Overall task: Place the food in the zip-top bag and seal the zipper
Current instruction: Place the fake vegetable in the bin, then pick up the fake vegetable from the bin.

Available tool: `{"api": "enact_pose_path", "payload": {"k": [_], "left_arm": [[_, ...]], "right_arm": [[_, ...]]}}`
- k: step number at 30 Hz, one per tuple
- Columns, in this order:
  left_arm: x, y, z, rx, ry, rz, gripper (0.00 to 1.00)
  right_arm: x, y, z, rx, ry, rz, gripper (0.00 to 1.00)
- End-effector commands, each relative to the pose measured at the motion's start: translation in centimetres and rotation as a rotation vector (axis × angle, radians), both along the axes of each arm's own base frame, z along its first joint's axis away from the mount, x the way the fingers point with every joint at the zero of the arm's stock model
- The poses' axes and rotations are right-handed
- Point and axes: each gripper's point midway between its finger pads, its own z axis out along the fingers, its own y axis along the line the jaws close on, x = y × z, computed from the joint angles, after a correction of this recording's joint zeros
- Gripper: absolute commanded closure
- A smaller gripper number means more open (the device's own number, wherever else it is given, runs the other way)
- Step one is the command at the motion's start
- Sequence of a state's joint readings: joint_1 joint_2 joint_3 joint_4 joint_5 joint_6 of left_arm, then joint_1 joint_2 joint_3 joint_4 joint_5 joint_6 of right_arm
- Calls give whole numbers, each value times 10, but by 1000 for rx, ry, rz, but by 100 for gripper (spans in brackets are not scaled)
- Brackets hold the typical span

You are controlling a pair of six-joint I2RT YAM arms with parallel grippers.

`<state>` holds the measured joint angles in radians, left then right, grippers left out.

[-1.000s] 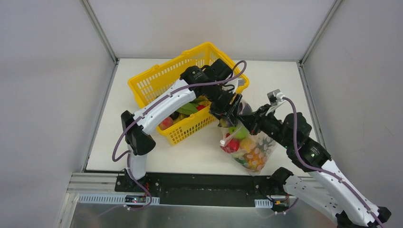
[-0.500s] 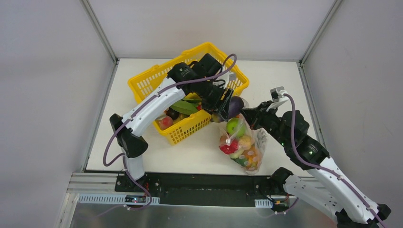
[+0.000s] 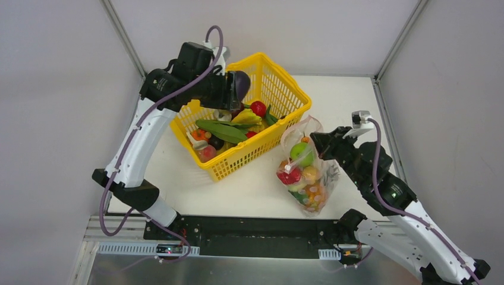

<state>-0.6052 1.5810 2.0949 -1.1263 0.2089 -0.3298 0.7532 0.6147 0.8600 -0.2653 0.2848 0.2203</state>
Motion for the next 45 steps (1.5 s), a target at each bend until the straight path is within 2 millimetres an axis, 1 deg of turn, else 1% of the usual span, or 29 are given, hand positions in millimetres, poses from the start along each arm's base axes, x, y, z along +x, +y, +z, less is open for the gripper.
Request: {"api": "enact_pose_path", "payload": {"k": [1,2,3,5,6,8,10,11,12,15,17,19,20,21,22,23,25,28,31,32,33,34,36,38,40,43,45], "left_arm": [[42,41,-31,207,-44,167,90],[44,41,-44,240,-20,153,83],[48,43,-56,276,1,154,80],[53,47,-78,331,30,166,62],[54,46,-83,339,36,165,54],[59,42,-83,312,6,165,37],[65,40,-74,287,-49,166,24],[68,39,-68,279,-75,162,7],[72,37,-63,271,-93,154,2],[85,27,-49,254,-125,135,1],[95,13,-44,224,-141,98,1],[105,-12,-42,158,-152,11,1],[110,-24,-43,128,-153,-33,1],[116,-36,-37,96,-165,-67,1],[121,-46,-39,74,-161,-94,3],[127,-57,-47,55,-144,-122,4],[137,-73,-52,16,-149,-158,5],[149,-95,-66,-44,-131,-197,5],[157,-111,-90,-88,-75,-205,7],[162,-120,-95,-123,-75,-208,8],[161,-126,-109,-142,-42,-214,9],[166,-135,-114,-172,-49,-216,10],[170,-148,-129,-189,-48,-213,11],[174,-158,-140,-161,-72,-210,10],[178,-165,-157,-120,-86,-203,9],[186,-168,-180,-67,-98,-180,9],[185,-171,-193,-36,-95,-185,10]], "right_arm": [[-9,-17,50,100,-130,-36,100],[-9,-20,50,96,-139,-45,100],[-8,-23,51,90,-145,-59,100],[-5,-31,51,68,-153,-98,100],[-2,-36,51,54,-153,-133,100],[6,-51,51,22,-149,-223,100],[13,-65,49,-21,-150,-311,100],[15,-72,49,-42,-154,-354,100],[17,-79,51,-58,-163,-390,100],[22,-94,60,-92,-196,-477,100],[24,-99,66,-124,-224,-505,100],[27,-106,71,-156,-246,-551,100],[28,-110,72,-173,-252,-577,100],[29,-113,73,-184,-256,-596,100],[30,-114,72,-194,-259,-604,100],[31,-112,71,-198,-261,-600,100],[34,-108,69,-202,-261,-581,100],[37,-99,60,-197,-247,-551,100],[40,-89,54,-177,-237,-509,100],[40,-85,53,-171,-234,-493,100],[40,-83,52,-165,-232,-480,100],[40,-81,51,-160,-231,-471,100],[40,-78,50,-153,-230,-458,100],[39,-78,51,-142,-232,-450,100],[37,-77,53,-121,-233,-439,100],[34,-74,54,-87,-231,-419,100],[32,-73,55,-74,-227,-408,100]]}}
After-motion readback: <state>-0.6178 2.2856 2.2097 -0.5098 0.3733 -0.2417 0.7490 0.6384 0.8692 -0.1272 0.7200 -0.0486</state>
